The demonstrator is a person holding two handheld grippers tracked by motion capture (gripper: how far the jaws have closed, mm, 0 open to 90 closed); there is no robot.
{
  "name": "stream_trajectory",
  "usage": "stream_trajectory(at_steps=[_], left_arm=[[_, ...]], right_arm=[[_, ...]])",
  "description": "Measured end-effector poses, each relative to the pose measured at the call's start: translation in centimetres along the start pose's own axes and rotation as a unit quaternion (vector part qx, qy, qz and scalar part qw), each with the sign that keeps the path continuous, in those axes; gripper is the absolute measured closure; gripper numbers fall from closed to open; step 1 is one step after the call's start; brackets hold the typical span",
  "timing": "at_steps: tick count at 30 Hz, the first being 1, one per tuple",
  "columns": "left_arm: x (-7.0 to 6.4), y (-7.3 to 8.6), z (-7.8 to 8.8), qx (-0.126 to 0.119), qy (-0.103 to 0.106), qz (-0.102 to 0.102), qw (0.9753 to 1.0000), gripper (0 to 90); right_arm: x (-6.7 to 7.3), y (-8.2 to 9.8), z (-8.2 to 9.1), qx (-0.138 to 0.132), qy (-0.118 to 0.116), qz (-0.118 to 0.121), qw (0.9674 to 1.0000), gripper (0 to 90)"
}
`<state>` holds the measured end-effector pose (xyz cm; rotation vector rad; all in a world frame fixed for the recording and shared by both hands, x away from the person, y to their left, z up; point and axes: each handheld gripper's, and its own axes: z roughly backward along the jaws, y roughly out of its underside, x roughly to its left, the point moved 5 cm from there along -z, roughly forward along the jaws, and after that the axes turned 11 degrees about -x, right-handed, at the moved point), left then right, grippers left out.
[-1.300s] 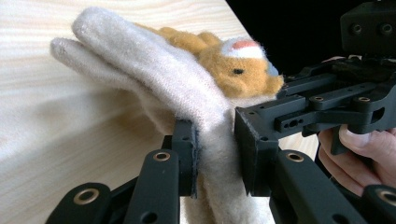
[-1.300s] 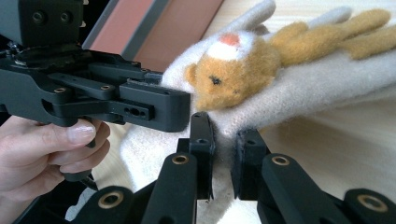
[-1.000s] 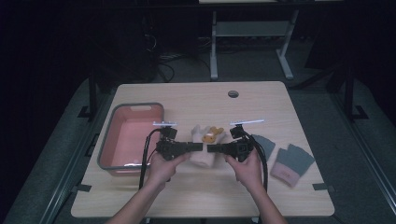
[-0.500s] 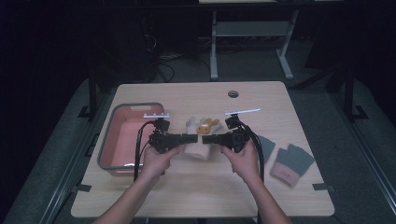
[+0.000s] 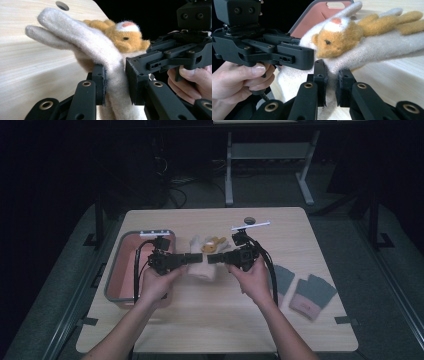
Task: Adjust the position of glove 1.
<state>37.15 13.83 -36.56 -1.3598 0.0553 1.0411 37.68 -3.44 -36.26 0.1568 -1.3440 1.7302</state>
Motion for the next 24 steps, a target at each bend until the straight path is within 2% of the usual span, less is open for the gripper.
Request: stream_trajectory(at_steps=[9, 18, 24], left_arm=[[0.5, -1.4, 1.5, -0.015, -0.005, 0.000, 0.9999, 70.5], [0.8, -3.2, 3.6, -0.030, -0.014, -0.006, 0.9995, 70.5], [1.3, -3.9, 5.0, -0.041, -0.019, 0.000, 0.9990, 70.5]], right_arm=[[1.1, -1.5, -1.0, 0.005, -0.007, 0.009, 0.9999, 80.8], [3.0, -3.2, -2.3, 0.004, -0.022, 0.019, 0.9996, 80.8], [4.0, -4.1, -3.5, 0.010, -0.027, 0.030, 0.9991, 80.8]])
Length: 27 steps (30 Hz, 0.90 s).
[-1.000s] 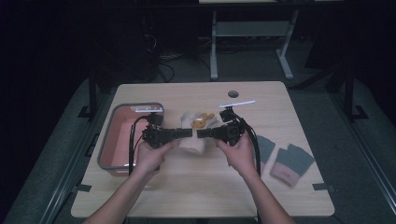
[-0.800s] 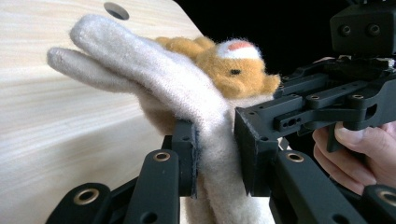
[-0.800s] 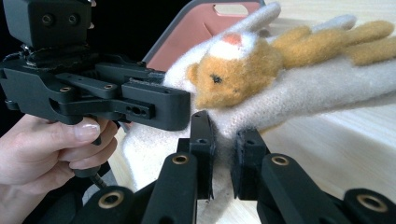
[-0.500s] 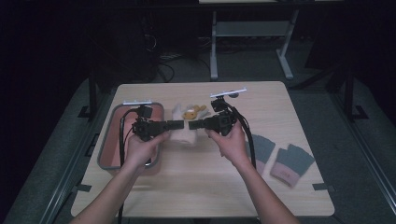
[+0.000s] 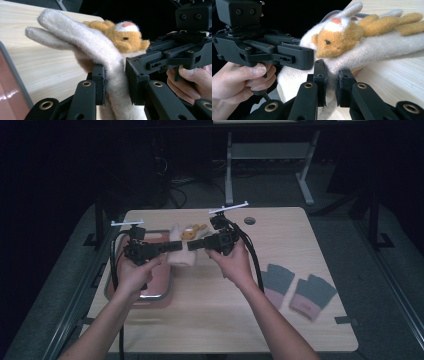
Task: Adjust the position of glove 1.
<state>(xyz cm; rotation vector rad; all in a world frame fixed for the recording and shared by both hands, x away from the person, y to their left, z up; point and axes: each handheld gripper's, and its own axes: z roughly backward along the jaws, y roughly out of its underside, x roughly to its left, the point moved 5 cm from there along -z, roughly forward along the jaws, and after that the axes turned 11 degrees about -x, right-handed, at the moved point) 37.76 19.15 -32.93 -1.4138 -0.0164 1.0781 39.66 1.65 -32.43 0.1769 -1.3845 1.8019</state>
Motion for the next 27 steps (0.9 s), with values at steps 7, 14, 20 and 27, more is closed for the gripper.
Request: stream_trajectory(at_steps=[7, 14, 20, 27], left_arm=[[0.6, -0.7, 1.4, -0.010, -0.005, 0.002, 0.9999, 70.5], [1.6, -1.0, 3.2, -0.020, -0.015, 0.005, 0.9997, 70.5], [2.6, -1.1, 4.4, -0.026, -0.021, 0.011, 0.9994, 70.5], [3.4, -1.3, 5.4, -0.030, -0.028, 0.009, 0.9991, 70.5]], right_arm=[[1.0, -0.8, -1.2, 0.004, -0.009, 0.007, 0.9999, 80.8], [2.1, -1.3, -3.1, 0.016, -0.018, 0.018, 0.9995, 80.8], [2.8, -1.5, -4.5, 0.023, -0.025, 0.021, 0.9992, 80.8], [3.3, -1.8, -5.8, 0.032, -0.032, 0.025, 0.9987, 80.8]])
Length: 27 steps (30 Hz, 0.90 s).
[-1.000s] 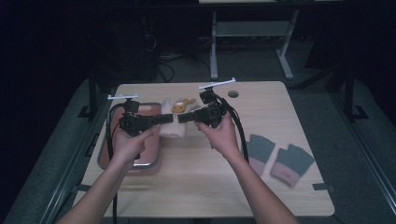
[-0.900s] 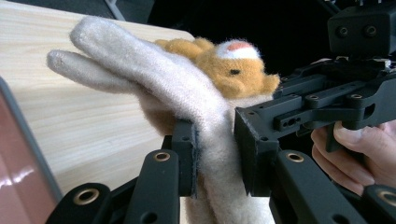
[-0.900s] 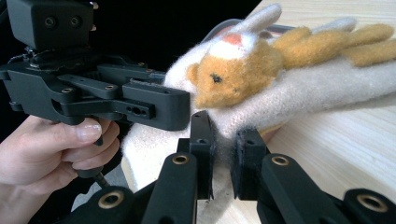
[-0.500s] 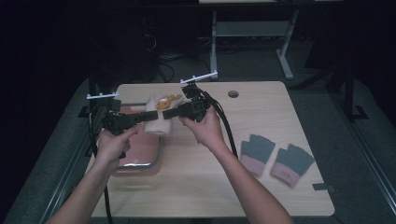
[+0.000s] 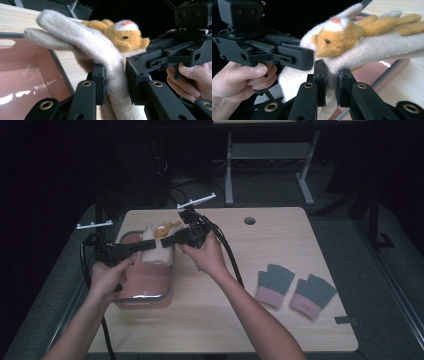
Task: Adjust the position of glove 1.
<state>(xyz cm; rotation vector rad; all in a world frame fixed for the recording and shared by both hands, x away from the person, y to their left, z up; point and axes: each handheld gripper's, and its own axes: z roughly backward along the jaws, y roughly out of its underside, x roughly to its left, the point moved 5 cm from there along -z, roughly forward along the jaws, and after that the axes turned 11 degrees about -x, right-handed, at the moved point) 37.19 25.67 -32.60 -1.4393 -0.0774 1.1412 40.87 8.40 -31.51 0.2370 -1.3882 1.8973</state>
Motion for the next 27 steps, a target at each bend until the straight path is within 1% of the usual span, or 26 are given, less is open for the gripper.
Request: stream_trajectory(at_steps=[1, 2, 4, 5, 8, 9, 22, 23, 24, 25, 26, 27], left_arm=[[0.3, -0.1, 0.2, -0.003, -0.002, 0.001, 1.0000, 70.5], [0.4, -0.1, 0.4, -0.003, -0.004, 0.002, 1.0000, 70.5], [0.6, -0.1, 0.5, -0.002, -0.005, 0.001, 1.0000, 70.5], [0.9, 0.0, 0.7, -0.004, -0.010, 0.007, 0.9999, 70.5], [1.2, 0.1, 0.8, -0.003, -0.013, 0.010, 0.9999, 70.5], [1.5, 0.2, 1.0, -0.001, -0.016, 0.012, 0.9998, 70.5], [3.2, 0.4, 1.9, 0.004, -0.031, 0.020, 0.9993, 70.5], [3.5, 0.5, 2.0, 0.005, -0.035, 0.019, 0.9992, 70.5], [3.5, 0.5, 2.0, 0.005, -0.035, 0.019, 0.9992, 70.5], [3.8, 0.7, 2.1, 0.007, -0.042, 0.020, 0.9989, 70.5], [3.8, 0.7, 2.1, 0.007, -0.042, 0.020, 0.9989, 70.5], [4.0, 0.9, 2.2, 0.008, -0.045, 0.023, 0.9987, 70.5]], right_arm=[[0.0, -0.1, -0.4, 0.002, -0.002, 0.002, 1.0000, 80.8], [0.1, -0.1, -0.7, 0.002, -0.004, -0.002, 1.0000, 80.8], [0.1, -0.1, -0.8, 0.004, -0.005, 0.000, 1.0000, 80.8], [0.1, -0.1, -1.3, 0.006, -0.007, -0.003, 1.0000, 80.8], [0.0, -0.1, -1.7, 0.008, -0.010, -0.004, 0.9999, 80.8], [0.0, 0.0, -2.1, 0.010, -0.013, -0.007, 0.9998, 80.8], [-0.3, 0.4, -4.2, 0.020, -0.027, -0.020, 0.9992, 80.8], [-0.4, 0.6, -4.6, 0.022, -0.029, -0.023, 0.9991, 80.7], [-0.4, 0.6, -4.6, 0.022, -0.029, -0.023, 0.9991, 80.7], [-0.4, 0.7, -5.1, 0.025, -0.029, -0.025, 0.9990, 80.6], [-0.4, 0.7, -5.1, 0.025, -0.029, -0.025, 0.9990, 80.6], [-0.6, 0.9, -5.5, 0.028, -0.030, -0.023, 0.9989, 80.6]])
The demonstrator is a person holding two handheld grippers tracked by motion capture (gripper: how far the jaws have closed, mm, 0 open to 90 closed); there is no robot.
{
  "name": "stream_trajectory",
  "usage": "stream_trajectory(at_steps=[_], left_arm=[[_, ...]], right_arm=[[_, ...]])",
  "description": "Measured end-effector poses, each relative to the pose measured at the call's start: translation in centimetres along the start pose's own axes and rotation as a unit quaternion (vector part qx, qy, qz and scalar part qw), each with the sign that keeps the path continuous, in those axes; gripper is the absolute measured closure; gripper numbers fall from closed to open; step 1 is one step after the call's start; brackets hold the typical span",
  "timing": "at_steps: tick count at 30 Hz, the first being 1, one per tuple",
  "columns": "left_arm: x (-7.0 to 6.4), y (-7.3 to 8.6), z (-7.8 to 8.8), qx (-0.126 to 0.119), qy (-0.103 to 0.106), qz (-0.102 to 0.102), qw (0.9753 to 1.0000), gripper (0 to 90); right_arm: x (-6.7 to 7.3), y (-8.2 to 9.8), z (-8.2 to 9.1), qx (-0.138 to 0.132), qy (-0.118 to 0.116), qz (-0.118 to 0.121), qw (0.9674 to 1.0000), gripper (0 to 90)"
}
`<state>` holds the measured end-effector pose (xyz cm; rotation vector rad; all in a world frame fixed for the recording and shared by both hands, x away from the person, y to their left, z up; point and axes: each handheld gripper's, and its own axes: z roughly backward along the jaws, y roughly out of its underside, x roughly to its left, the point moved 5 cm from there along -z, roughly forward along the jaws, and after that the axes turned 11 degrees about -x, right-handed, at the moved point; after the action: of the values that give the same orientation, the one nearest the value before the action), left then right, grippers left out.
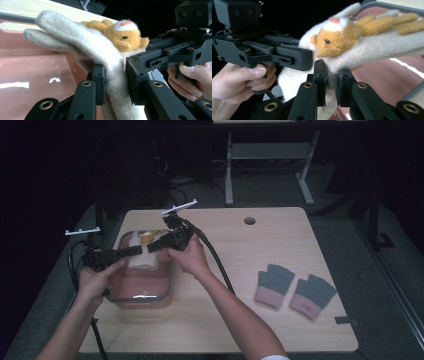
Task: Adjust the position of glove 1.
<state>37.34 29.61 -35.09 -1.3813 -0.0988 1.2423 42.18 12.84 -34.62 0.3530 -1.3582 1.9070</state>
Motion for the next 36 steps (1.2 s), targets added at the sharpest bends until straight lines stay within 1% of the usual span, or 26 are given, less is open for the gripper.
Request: stream_trajectory(at_steps=[5, 9, 12, 14, 16, 17, 18, 20, 21, 22, 25, 26, 29, 30, 31, 34, 35, 36], left_arm=[[0.8, 0.4, 0.0, 0.007, -0.006, 0.007, 0.9999, 70.5], [1.4, 0.8, -0.2, 0.016, -0.009, 0.011, 0.9998, 70.4], [1.9, 1.2, -0.3, 0.023, -0.012, 0.016, 0.9995, 70.4], [2.3, 1.5, -0.4, 0.028, -0.017, 0.015, 0.9994, 70.4], [2.6, 1.8, -0.5, 0.035, -0.028, 0.010, 0.9989, 70.4], [2.6, 1.8, -0.5, 0.035, -0.028, 0.010, 0.9989, 70.4], [3.0, 2.1, -0.7, 0.044, -0.037, 0.004, 0.9983, 70.4], [3.3, 2.5, -0.8, 0.050, -0.045, 0.004, 0.9977, 70.4], [3.3, 2.5, -0.8, 0.050, -0.045, 0.004, 0.9977, 70.4], [3.6, 2.8, -0.9, 0.058, -0.050, 0.003, 0.9971, 70.4], [3.8, 3.1, -1.1, 0.065, -0.054, 0.002, 0.9964, 70.3], [4.0, 3.4, -1.2, 0.073, -0.057, 0.003, 0.9957, 70.3], [4.2, 3.6, -1.3, 0.077, -0.061, 0.002, 0.9951, 70.3], [4.4, 3.7, -1.4, 0.084, -0.069, -0.003, 0.9941, 70.3], [4.4, 3.7, -1.4, 0.084, -0.069, -0.003, 0.9941, 70.3], [4.8, 4.1, -1.6, 0.105, -0.088, -0.007, 0.9906, 70.2], [4.8, 4.1, -1.6, 0.105, -0.088, -0.007, 0.9906, 70.3], [5.1, 4.3, -1.9, 0.112, -0.094, -0.006, 0.9892, 70.3]], right_arm=[[-0.4, 0.3, -0.8, 0.008, -0.001, -0.007, 0.9999, 80.7], [-0.9, 0.7, -1.4, 0.015, -0.002, -0.017, 0.9997, 80.7], [-1.3, 1.0, -1.9, 0.021, -0.002, -0.020, 0.9996, 80.6], [-1.6, 1.3, -2.2, 0.026, -0.001, -0.023, 0.9994, 80.6], [-1.9, 1.6, -2.7, 0.028, -0.004, -0.031, 0.9991, 80.5], [-2.1, 1.9, -2.9, 0.031, -0.001, -0.034, 0.9989, 80.4], [-2.3, 2.1, -3.2, 0.034, -0.004, -0.037, 0.9987, 80.4], [-2.8, 2.5, -3.7, 0.039, -0.004, -0.045, 0.9982, 80.4], [-2.8, 2.5, -3.7, 0.039, -0.004, -0.045, 0.9982, 80.4], [-3.1, 2.9, -4.0, 0.046, -0.004, -0.051, 0.9976, 80.4], [-3.4, 3.3, -4.4, 0.049, -0.002, -0.053, 0.9974, 80.4], [-3.7, 3.6, -4.7, 0.055, 0.000, -0.058, 0.9968, 80.2], [-4.0, 3.8, -5.0, 0.062, 0.003, -0.062, 0.9962, 80.2], [-4.1, 4.0, -5.3, 0.066, 0.006, -0.065, 0.9957, 80.2], [-4.2, 4.1, -5.4, 0.067, 0.009, -0.063, 0.9957, 80.2], [-4.4, 4.4, -5.8, 0.077, 0.012, -0.062, 0.9950, 80.2], [-4.4, 4.4, -5.8, 0.077, 0.012, -0.062, 0.9950, 80.2], [-4.5, 4.6, -6.1, 0.082, 0.020, -0.059, 0.9946, 80.2]])
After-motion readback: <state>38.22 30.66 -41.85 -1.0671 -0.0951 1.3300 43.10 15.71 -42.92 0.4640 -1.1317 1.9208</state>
